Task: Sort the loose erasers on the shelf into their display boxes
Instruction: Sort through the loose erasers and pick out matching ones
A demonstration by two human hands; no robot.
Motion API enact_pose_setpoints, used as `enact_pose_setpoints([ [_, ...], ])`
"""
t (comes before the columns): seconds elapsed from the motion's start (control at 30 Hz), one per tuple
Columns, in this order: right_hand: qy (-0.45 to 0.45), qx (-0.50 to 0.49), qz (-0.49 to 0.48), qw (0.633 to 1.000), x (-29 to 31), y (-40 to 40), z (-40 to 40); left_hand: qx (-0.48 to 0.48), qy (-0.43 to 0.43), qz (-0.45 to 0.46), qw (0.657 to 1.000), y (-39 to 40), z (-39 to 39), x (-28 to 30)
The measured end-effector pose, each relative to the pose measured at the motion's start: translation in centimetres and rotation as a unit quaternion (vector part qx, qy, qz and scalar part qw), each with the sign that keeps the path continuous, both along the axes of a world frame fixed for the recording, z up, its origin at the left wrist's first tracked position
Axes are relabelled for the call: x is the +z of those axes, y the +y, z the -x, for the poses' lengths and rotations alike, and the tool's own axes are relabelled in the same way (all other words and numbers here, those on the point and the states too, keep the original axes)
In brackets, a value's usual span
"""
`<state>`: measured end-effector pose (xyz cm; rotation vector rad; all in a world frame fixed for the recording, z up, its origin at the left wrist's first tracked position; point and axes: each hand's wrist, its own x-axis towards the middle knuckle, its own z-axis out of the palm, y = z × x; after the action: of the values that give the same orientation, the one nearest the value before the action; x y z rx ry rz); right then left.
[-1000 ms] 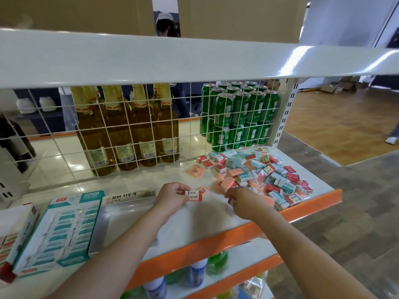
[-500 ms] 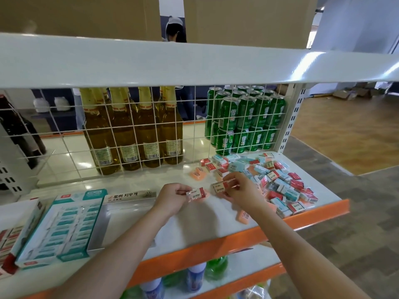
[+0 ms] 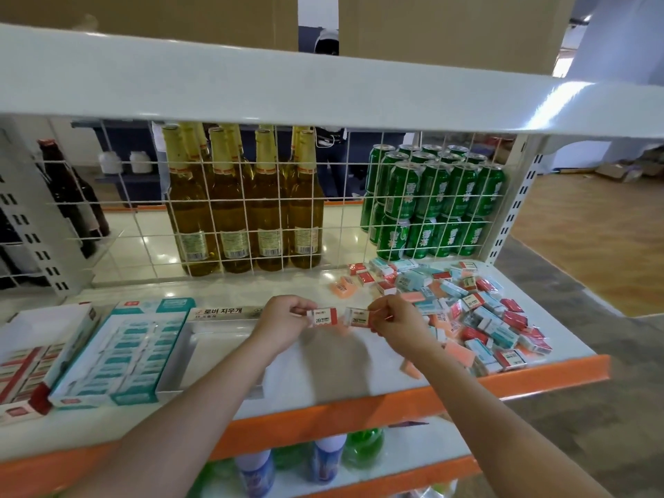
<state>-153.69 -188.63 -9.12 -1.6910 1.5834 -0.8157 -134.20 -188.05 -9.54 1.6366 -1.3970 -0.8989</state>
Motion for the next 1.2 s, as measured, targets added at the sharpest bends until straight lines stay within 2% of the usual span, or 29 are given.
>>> enact_pose_setpoints([
  [0.2,0.037,0.024,0.027,0.999,1.1,0.2,-2.6,0.009,-0.052,0.012,0.999,0.6,-2.6,0.9],
  [0.4,0.028,0.024,0.044,0.998,2.0,0.2,-7.6,0.039,-0.191,0.043,0.98,1.6,-7.3,1.9],
  [0.67,0.006,0.048,0.034,0.998,2.6,1.7,-16.6,0.104,-0.166,0.05,0.979,4.4,-15.8,3.4],
  [0.83,0.004,0.073,0.016,0.997,2.2,2.8,-22.6,0.091,-0.148,0.04,0.984,6.7,-22.2,3.8],
  [0.97,0.008,0.095,-0.001,0.995,2.0,3.8,-27.3,0.115,-0.15,0.034,0.981,8.2,-26.9,3.4],
  [1.2,0.014,0.098,0.03,0.995,1.6,5.0,-34.3,0.154,-0.167,0.021,0.974,9.8,-33.9,2.1],
])
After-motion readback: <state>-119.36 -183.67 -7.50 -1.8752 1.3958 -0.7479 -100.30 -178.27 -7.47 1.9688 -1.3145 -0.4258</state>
